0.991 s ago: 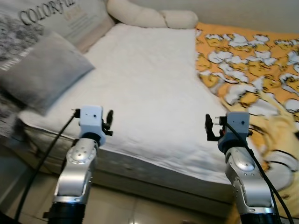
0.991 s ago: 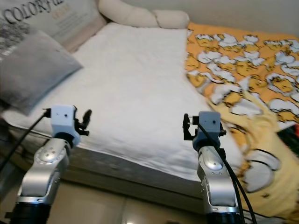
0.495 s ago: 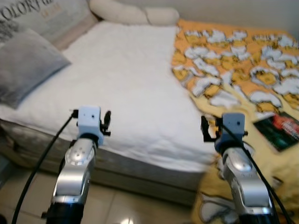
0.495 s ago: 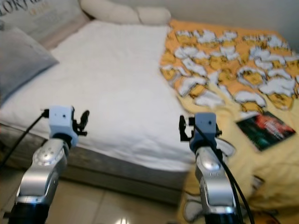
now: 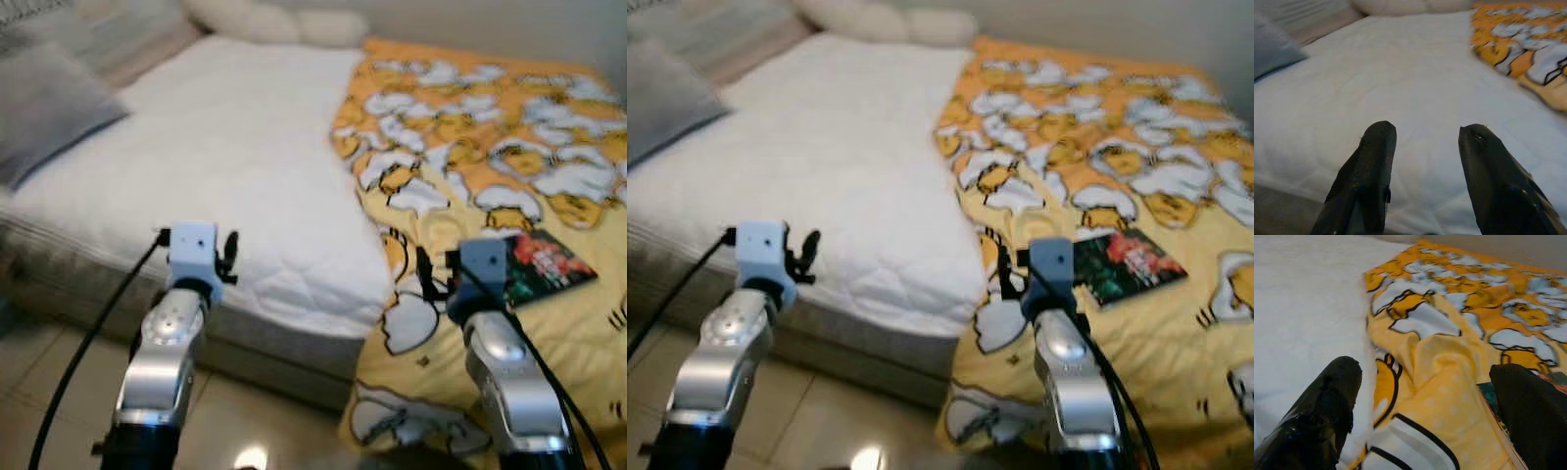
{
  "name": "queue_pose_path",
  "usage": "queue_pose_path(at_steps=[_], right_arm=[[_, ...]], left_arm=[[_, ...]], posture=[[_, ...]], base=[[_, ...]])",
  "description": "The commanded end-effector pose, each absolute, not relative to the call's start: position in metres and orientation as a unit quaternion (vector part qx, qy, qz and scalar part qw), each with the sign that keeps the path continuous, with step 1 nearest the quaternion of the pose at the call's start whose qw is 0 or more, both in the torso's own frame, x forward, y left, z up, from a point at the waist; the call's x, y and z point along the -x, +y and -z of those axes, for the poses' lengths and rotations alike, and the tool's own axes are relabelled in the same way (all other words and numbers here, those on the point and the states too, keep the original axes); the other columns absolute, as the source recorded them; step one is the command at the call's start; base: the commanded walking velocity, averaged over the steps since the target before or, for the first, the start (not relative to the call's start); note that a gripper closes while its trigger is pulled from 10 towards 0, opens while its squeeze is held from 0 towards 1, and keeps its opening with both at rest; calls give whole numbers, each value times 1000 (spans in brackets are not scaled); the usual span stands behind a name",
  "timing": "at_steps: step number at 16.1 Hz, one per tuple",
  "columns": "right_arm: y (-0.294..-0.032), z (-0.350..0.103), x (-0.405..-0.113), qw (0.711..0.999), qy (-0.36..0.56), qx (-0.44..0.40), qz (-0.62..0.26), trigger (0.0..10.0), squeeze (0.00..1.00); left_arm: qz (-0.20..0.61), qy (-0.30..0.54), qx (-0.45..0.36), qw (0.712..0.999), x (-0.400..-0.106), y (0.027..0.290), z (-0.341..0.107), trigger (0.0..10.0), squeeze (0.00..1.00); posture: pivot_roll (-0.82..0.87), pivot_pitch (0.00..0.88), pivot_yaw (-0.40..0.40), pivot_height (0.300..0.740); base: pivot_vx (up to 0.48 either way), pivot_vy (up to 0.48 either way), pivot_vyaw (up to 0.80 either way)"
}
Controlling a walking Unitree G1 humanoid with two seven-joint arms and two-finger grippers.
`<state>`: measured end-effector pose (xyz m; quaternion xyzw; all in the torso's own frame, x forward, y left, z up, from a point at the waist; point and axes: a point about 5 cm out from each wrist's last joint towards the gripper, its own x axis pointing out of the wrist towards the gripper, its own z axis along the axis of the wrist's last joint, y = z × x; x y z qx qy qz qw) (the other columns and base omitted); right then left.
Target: Clean up the room
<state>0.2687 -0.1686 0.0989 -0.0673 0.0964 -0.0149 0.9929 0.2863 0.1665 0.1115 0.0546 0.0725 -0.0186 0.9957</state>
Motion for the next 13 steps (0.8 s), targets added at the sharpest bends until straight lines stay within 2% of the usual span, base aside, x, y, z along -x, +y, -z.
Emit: queue_pose_path(at_steps=[1, 9, 13], right_arm=[[-171, -99, -268, 992, 99, 74, 13, 10000, 0], [-167, -88, -265, 989, 121, 80, 1, 10000, 0], [-170, -88, -266, 990, 122, 66, 17, 10000, 0]], left_arm=[[24, 66, -59, 996, -287, 163, -114, 10000, 212], [27, 63, -68, 995, -289, 163, -116, 10000, 212], [29, 64, -70, 995, -289, 164, -116, 10000, 212]], posture=[[-57, 0, 26, 740], [-54, 0, 28, 740], [-52, 0, 30, 740]], base=[[0, -442, 800], [0, -441, 800], [0, -442, 0]])
